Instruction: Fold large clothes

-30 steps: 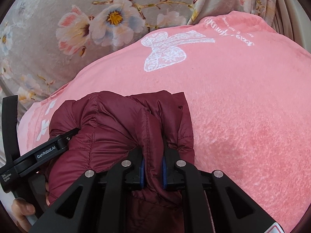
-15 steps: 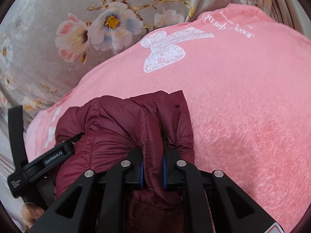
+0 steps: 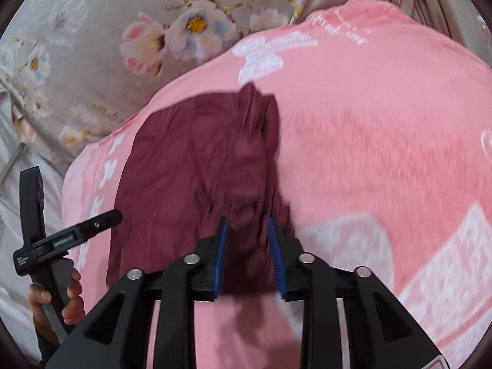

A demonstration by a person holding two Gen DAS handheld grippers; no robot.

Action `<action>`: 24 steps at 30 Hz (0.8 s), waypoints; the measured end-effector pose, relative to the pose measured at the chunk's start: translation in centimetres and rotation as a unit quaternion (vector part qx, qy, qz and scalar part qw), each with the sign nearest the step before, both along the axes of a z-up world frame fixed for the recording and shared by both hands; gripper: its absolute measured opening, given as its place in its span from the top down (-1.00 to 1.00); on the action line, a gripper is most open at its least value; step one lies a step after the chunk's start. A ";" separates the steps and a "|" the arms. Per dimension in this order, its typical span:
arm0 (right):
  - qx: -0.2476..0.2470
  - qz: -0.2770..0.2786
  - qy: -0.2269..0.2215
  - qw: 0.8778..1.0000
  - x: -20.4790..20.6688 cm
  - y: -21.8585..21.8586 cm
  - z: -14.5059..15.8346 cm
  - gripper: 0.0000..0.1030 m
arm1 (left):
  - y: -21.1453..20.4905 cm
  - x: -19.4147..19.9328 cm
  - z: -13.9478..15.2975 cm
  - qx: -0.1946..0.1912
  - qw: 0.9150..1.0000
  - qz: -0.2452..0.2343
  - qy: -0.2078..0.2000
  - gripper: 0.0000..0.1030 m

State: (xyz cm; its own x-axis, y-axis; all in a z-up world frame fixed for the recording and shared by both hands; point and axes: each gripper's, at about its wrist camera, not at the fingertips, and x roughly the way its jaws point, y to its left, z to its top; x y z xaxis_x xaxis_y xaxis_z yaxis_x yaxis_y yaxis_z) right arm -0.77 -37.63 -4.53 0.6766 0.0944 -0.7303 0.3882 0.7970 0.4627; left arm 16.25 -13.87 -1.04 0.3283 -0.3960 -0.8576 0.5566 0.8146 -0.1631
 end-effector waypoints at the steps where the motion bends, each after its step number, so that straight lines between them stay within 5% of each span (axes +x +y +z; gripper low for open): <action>1: 0.012 -0.002 -0.005 1.000 -0.6 0.3 -0.1 0.33 | 0.6 -1.3 -0.1 -0.002 1.000 -0.008 0.009 -0.91; 5: 0.052 -0.013 -0.055 0.997 -1.7 0.8 0.9 0.17 | 1.9 -3.9 -0.8 0.020 1.000 -0.002 -0.005 -0.91; 8: 0.022 -0.010 -0.066 0.997 -0.5 1.7 1.6 -0.14 | 2.3 -4.3 -2.4 0.043 0.999 0.015 -0.004 -0.91; 10: -0.010 -0.020 -0.044 0.999 0.6 2.1 1.0 -0.13 | 2.9 -3.9 -3.1 0.035 0.999 0.031 0.008 -0.91; 11: -0.030 -0.027 -0.021 0.999 1.1 2.1 0.5 0.04 | 3.1 -3.7 -3.5 0.030 0.999 0.037 0.015 -0.91; 12: -0.033 -0.029 -0.016 0.999 1.1 2.1 0.2 0.67 | 3.3 -3.6 -3.7 0.026 0.999 0.041 0.020 -0.91; 14: -0.004 -0.040 -0.045 0.998 -0.2 1.8 0.6 0.92 | 3.4 -3.8 -3.8 0.025 0.999 0.043 0.022 -0.91; 18: -0.021 -0.052 -0.069 0.996 -2.1 1.6 1.7 0.96 | 3.3 -4.0 -3.9 0.029 0.999 0.039 0.020 -0.91; 21: 0.006 -0.062 -0.025 0.998 -1.4 0.6 -2.0 0.92 | 2.8 -3.8 -4.3 0.032 0.999 0.038 0.017 -0.91; 24: 0.027 -0.066 -0.029 0.997 -1.1 0.1 -4.1 0.94 | 2.5 -3.8 -4.8 0.034 0.999 0.036 0.014 -0.91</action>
State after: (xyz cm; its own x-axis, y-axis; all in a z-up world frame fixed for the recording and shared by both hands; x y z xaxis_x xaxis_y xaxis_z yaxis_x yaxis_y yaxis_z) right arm -1.82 -37.54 -8.64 0.7264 0.0404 -0.6861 0.4593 0.7142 0.5283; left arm 12.45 -11.35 -5.83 0.3303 -0.3131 -0.8904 0.4918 0.8623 -0.1208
